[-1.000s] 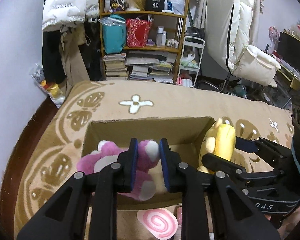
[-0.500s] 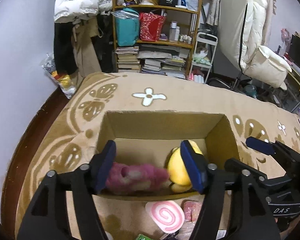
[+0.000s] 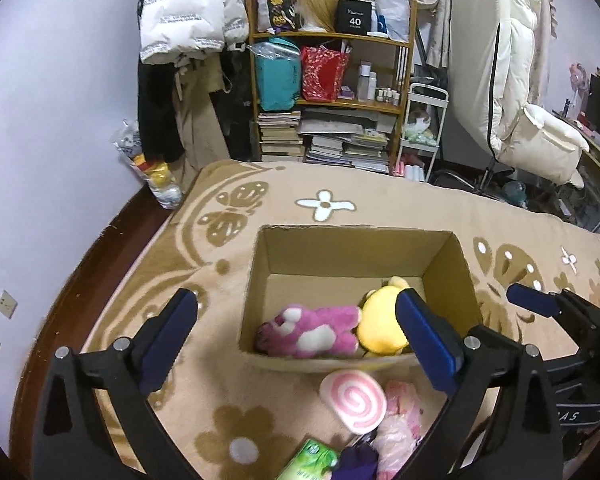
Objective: Organize soft objects
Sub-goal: 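Open the left gripper dropping the bunny into the box while the right gripper releases the chick, then move the left tool to the swirl cushion while the right tool approaches the pink wrapped package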
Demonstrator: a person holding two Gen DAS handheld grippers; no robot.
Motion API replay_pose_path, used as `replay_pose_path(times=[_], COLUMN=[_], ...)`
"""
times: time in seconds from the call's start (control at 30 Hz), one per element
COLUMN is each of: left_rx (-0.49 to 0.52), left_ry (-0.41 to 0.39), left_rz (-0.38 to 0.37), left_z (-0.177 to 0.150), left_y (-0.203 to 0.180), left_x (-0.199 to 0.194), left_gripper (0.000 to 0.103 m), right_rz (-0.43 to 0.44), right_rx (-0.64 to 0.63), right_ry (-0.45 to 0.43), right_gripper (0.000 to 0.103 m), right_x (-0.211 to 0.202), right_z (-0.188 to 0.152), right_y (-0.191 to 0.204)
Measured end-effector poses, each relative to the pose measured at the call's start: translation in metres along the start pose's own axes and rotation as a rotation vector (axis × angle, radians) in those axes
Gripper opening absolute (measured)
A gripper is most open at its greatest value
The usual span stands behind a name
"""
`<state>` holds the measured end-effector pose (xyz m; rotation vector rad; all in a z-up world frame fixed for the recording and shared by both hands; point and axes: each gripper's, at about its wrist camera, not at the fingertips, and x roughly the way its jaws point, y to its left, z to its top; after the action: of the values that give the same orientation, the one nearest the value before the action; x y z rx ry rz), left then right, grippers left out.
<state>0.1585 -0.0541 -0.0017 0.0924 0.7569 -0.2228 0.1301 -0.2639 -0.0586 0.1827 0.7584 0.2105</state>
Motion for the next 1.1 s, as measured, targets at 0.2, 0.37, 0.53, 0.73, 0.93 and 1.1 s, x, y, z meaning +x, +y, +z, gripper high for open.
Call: replay_pose_path(times=[0.2,0.37,0.53,0.73,0.93,1.1], left_rx=[-0.01,-0.023,-0.016,-0.026,-0.003,0.004], left_ry=[0.02,0.057,0.087,0.14,0.188,0.221], left_rz=[0.022,0.047,0.051,0.046,0.05,0.043], left_z=[-0.014,-0.029,-0.043,-0.055,-0.064,-0.069], left_y=[0.01,0.015,0.017,0.019,0.015,0.012], left_x=[-0.021,-0.03,-0.033,-0.02,-0.004,0.011], left_gripper=[0.1,0.1,0.1,0.1,0.1,0.1], right_rz=[0.005,-0.002,-0.018,-0.028,-0.03,-0.031], right_rx=[-0.009,-0.014,-0.029,-0.045,-0.048,-0.027], right_ry=[0.0,0.017,0.03,0.064,0.107,0.144], right_gripper=[0.093,0.093,0.093,0.093,0.093,0.093], right_x=[-0.014,-0.022,-0.027,-0.017,0.0,0.015], right_z=[-0.013,-0.028,-0.046,-0.062,-0.075,-0.085], right_y=[0.012,0.021,0.029,0.035,0.034,0.028])
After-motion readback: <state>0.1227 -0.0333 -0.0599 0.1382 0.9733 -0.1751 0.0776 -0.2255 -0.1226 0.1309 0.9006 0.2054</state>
